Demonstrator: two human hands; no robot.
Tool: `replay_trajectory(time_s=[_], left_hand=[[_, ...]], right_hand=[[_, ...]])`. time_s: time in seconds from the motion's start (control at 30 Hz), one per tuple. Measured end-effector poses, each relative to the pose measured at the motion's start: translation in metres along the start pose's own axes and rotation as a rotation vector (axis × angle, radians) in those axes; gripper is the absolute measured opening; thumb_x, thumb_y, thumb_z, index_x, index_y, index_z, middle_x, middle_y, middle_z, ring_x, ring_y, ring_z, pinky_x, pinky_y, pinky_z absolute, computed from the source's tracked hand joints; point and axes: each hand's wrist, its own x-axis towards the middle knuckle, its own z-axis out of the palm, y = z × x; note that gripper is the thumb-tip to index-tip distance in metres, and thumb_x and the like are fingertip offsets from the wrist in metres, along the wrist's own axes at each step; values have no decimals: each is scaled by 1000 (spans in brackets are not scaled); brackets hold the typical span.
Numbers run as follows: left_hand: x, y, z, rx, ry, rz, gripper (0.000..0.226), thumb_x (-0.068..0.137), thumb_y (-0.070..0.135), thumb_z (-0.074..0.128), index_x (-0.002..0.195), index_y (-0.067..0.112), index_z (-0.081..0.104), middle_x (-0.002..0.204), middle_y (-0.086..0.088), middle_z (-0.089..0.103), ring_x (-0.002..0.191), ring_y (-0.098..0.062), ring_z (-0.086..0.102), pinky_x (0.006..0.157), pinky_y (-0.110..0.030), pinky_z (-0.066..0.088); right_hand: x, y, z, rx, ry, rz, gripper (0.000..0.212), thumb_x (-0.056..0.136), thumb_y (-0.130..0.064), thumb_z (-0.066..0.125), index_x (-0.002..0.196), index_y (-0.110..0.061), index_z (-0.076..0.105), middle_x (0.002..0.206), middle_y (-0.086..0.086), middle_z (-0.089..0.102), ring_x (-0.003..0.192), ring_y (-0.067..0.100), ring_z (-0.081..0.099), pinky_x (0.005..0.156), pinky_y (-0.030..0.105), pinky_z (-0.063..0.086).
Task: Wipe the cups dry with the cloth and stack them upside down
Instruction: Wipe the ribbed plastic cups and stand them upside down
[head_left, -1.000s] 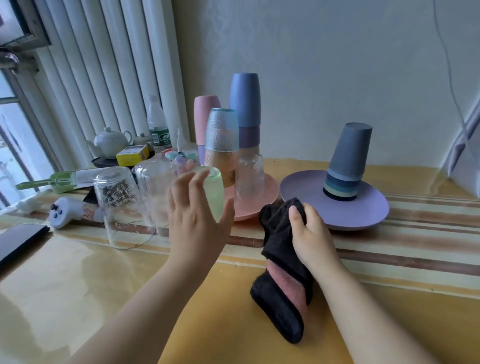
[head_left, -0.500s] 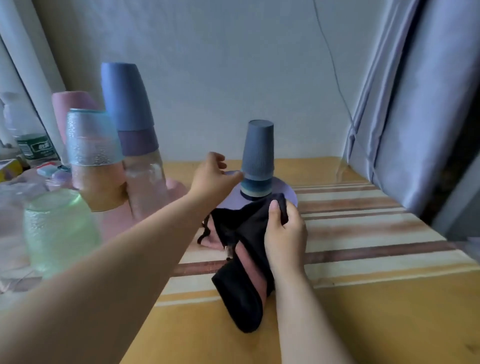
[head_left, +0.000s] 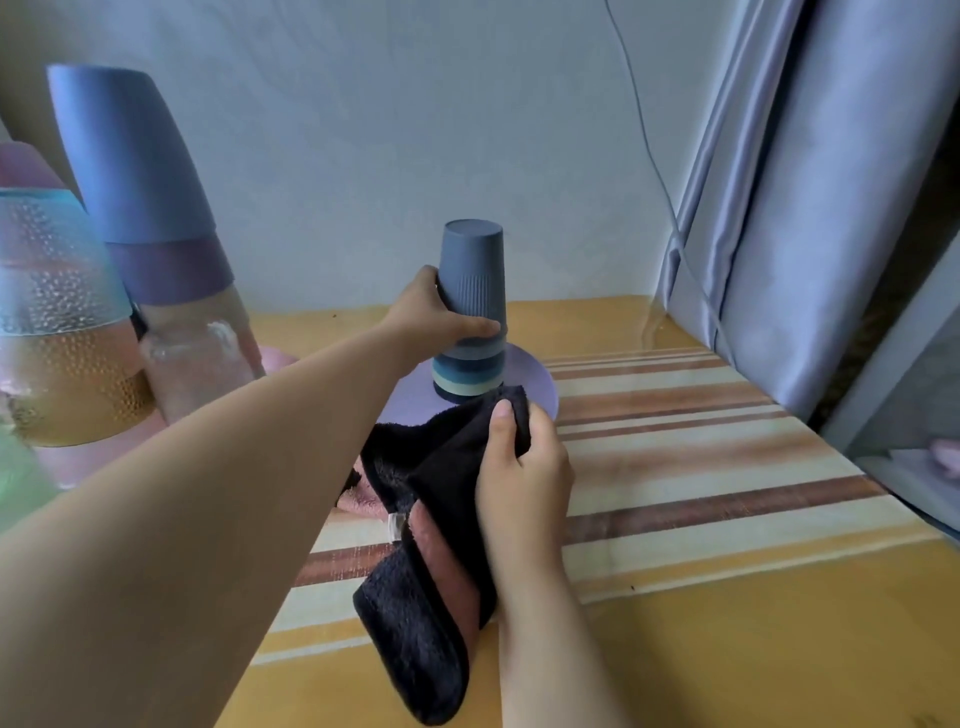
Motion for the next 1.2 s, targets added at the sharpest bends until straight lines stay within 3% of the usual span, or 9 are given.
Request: replay_trajectory(time_s=[0.1, 0.3, 0.43, 0.6, 0.77, 0.93, 1.1, 1.2], left_hand=[[-6, -1, -6, 45, 6, 43, 65, 70, 21, 85, 119, 15, 43, 116, -5, 57, 103, -22, 59, 81, -37, 52], [-17, -8, -10, 169, 63, 125, 67, 71, 30, 83, 120, 14, 40, 118, -7, 52, 104, -24, 57, 81, -40, 51], [-20, -5, -10, 292, 88, 145, 70, 70, 40, 81, 120, 13, 41, 117, -7, 53, 103, -27, 57, 87, -48, 52], [-22, 7, -12, 337, 159, 186, 68, 72, 45, 78, 120, 15, 40, 117, -4, 53, 100, -26, 56, 80, -41, 50], [-25, 6, -14, 125, 92, 162, 64, 75, 35, 79, 121, 16, 39, 119, -5, 52, 106, -23, 55, 80, -38, 49], [-31, 16, -18, -35, 177, 236, 71, 70, 36, 80, 125, 15, 41, 120, -4, 54, 108, -19, 56, 86, -37, 52], [-43, 38, -26, -133, 199, 304, 65, 68, 32, 81, 119, 21, 43, 109, 5, 58, 96, -3, 58, 73, -23, 50], [-53, 50, -36, -144, 224, 320, 71, 64, 37, 78, 124, 18, 45, 107, 6, 59, 96, -9, 60, 73, -24, 51]], right_hand=[[0, -1, 0, 25, -5, 20, 24, 96, -28, 47, 104, -14, 64, 84, -14, 62, 69, -11, 51, 61, -4, 33], [0, -1, 2, 45, -1, 46, 22, 96, -29, 46, 102, -16, 63, 74, -21, 55, 69, -22, 49, 59, -3, 34], [1, 1, 3, 35, 16, 45, 22, 95, -30, 47, 102, -17, 63, 75, -20, 56, 69, -20, 51, 59, -2, 35], [1, 1, 4, 24, 34, 39, 24, 95, -29, 48, 106, -15, 64, 84, -12, 61, 70, -8, 53, 61, -1, 37], [1, 1, 4, 20, 38, 39, 24, 95, -29, 48, 104, -14, 63, 88, -5, 66, 72, 0, 54, 62, 2, 39], [1, 0, 4, 17, 40, 38, 26, 95, -31, 47, 107, -14, 63, 94, -2, 68, 82, 11, 57, 60, 12, 38], [0, -1, 3, 15, 23, 20, 27, 96, -30, 46, 106, -12, 63, 92, -1, 67, 84, 14, 58, 63, 15, 37], [-2, -3, 3, 19, 16, 16, 25, 96, -28, 46, 106, -12, 63, 89, -4, 63, 83, 15, 56, 64, 15, 34]])
